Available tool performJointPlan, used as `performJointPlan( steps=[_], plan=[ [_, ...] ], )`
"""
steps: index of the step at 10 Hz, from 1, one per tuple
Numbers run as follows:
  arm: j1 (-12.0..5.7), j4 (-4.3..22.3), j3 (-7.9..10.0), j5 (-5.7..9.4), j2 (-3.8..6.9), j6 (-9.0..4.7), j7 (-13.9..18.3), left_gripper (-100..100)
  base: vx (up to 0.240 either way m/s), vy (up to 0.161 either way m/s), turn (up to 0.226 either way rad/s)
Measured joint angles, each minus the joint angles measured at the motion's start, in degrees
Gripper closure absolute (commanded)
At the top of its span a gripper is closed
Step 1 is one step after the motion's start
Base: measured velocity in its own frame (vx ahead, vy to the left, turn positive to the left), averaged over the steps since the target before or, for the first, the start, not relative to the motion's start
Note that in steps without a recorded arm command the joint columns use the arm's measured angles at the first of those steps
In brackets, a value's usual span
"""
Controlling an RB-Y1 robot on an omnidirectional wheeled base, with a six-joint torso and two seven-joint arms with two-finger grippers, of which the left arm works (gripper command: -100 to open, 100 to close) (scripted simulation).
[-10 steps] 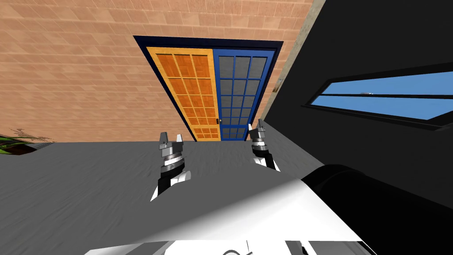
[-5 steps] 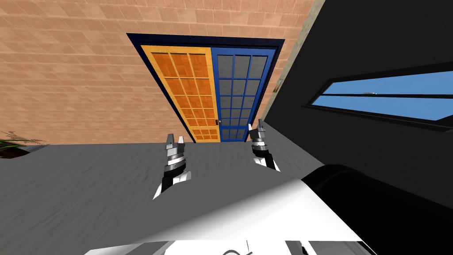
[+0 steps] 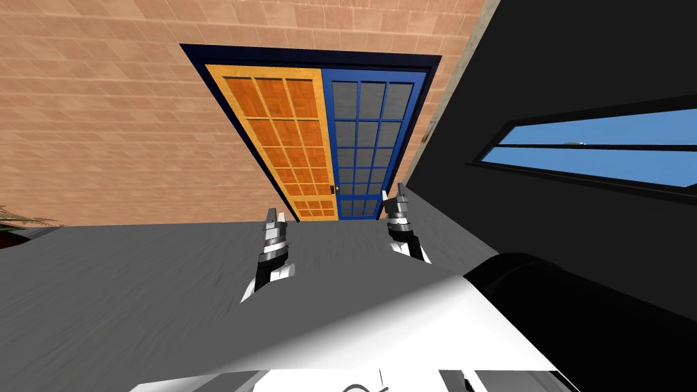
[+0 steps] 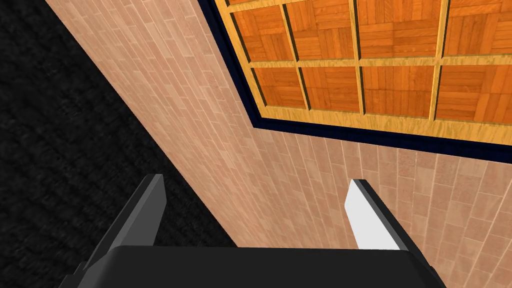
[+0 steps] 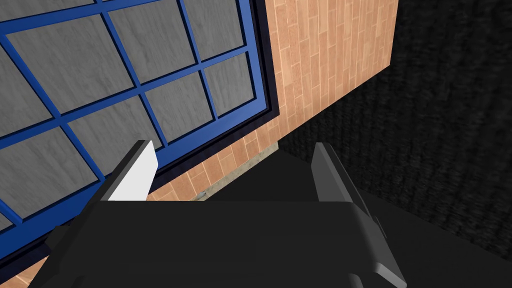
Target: Pull the door open
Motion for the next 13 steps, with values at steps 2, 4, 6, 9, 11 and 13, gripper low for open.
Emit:
performJointPlan(
  steps=[2, 4, 6, 9, 11, 13],
  plan=[
    [-0.6, 2.06, 0.16, -0.68, 0.38, -0.32, -2.36, -100, 0.103, -0.03, -0.014],
    [-1.52, 4.74, 0.49, -1.34, 0.81, -0.65, -4.77, -100, 0.098, -0.035, -0.017],
    [-2.14, 7.58, 0.71, -2.04, 1.17, -1.56, -7.2, -100, 0.096, -0.041, -0.012],
    [-3.53, 11.75, 1.27, -3.04, 1.84, -2.26, -10.91, -100, 0.1, -0.042, -0.017],
    [-4.3, 14.4, 1.61, -3.72, 2.28, -2.73, -13.43, -100, 0.102, -0.031, -0.014],
    [-5.54, 17.63, 1.92, -4.49, 2.48, -3.37, -16.13, -100, 0.101, -0.038, -0.018]
  ],
)
